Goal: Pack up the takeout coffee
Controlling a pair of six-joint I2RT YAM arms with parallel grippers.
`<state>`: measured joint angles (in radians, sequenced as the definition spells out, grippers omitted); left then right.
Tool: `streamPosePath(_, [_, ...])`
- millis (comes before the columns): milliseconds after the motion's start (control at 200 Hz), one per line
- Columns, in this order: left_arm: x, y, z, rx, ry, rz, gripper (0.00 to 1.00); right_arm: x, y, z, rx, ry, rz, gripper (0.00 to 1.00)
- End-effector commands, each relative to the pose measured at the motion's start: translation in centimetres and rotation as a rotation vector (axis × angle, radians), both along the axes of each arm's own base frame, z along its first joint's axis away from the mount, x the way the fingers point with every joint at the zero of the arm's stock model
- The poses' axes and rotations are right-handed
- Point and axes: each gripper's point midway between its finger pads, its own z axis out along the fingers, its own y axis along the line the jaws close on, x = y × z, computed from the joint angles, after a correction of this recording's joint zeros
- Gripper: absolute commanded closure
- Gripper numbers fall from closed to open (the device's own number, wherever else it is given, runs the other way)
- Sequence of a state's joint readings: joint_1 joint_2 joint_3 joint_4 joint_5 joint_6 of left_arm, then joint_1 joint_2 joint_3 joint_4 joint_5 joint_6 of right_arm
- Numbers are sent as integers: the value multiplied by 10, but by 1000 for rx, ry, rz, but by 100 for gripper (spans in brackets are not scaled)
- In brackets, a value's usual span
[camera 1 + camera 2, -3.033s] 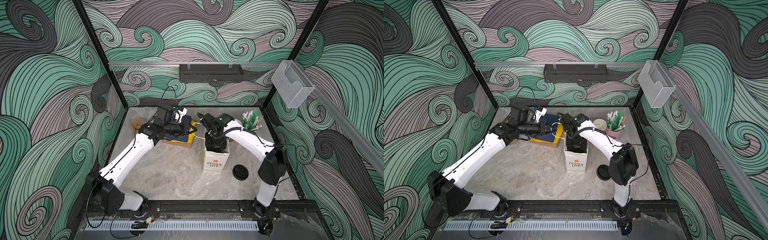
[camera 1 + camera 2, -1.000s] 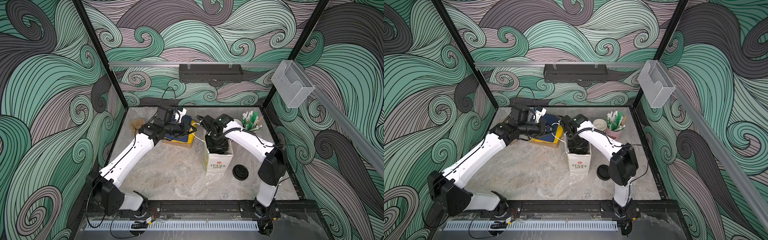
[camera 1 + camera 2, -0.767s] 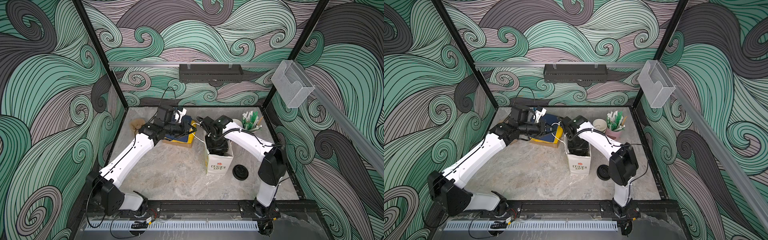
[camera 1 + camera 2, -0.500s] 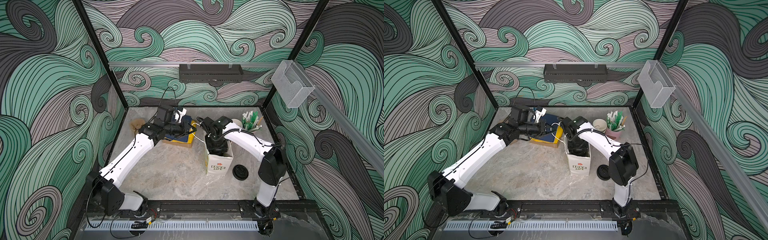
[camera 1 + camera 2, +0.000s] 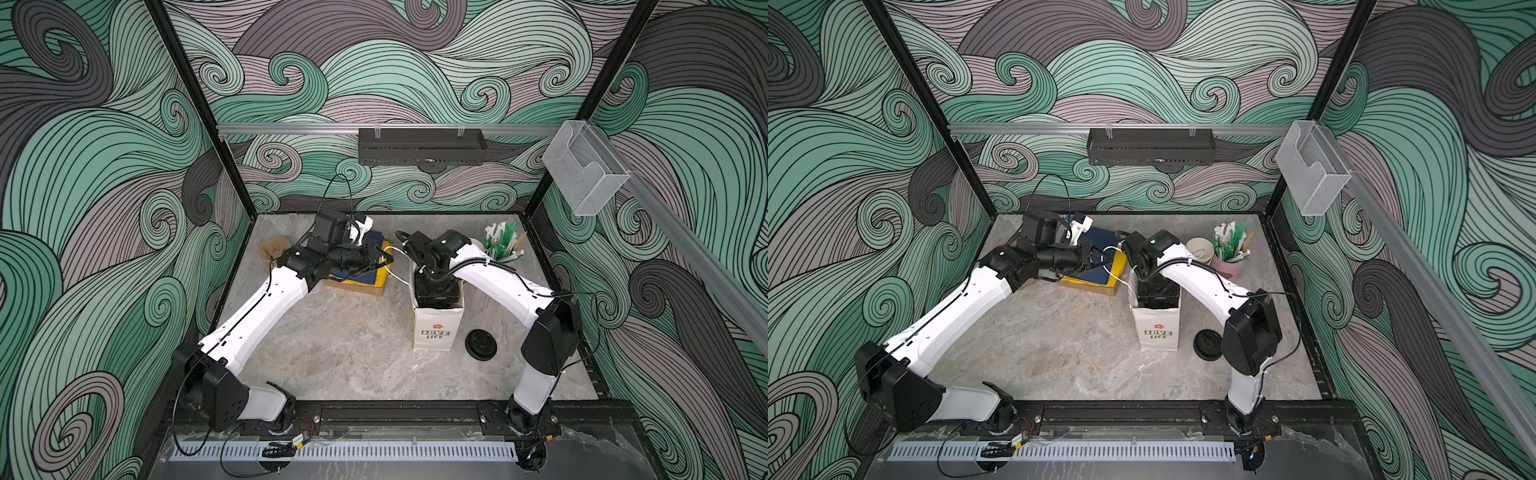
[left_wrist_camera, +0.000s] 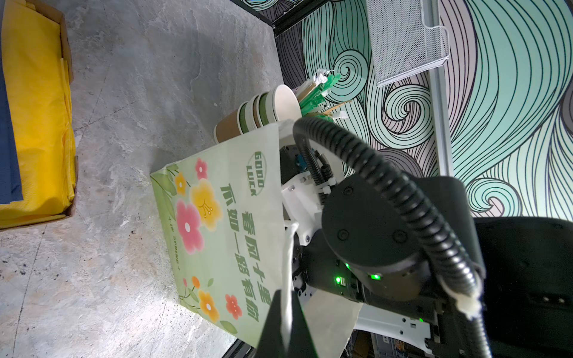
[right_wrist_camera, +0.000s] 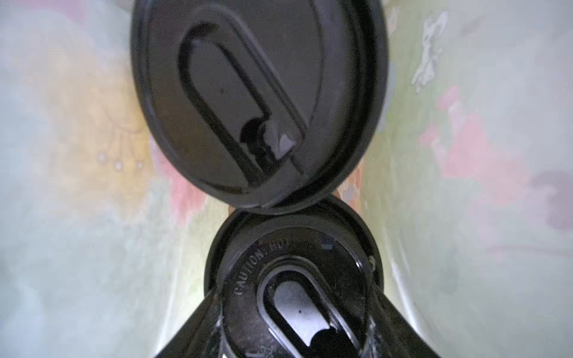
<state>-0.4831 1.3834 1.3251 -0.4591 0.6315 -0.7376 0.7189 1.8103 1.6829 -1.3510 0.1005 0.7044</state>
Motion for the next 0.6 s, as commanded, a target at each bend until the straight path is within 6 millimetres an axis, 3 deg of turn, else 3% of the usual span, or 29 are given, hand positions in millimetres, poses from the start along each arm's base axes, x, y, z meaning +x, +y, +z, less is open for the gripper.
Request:
streamPosePath(0, [-3,1,9,-7,-23,4,100,2,-8,5,-30,-13,-15,45])
streamPosePath(595, [-4,2,10,-4,-24,9,100,6,-1,-28,4,3,-22,45])
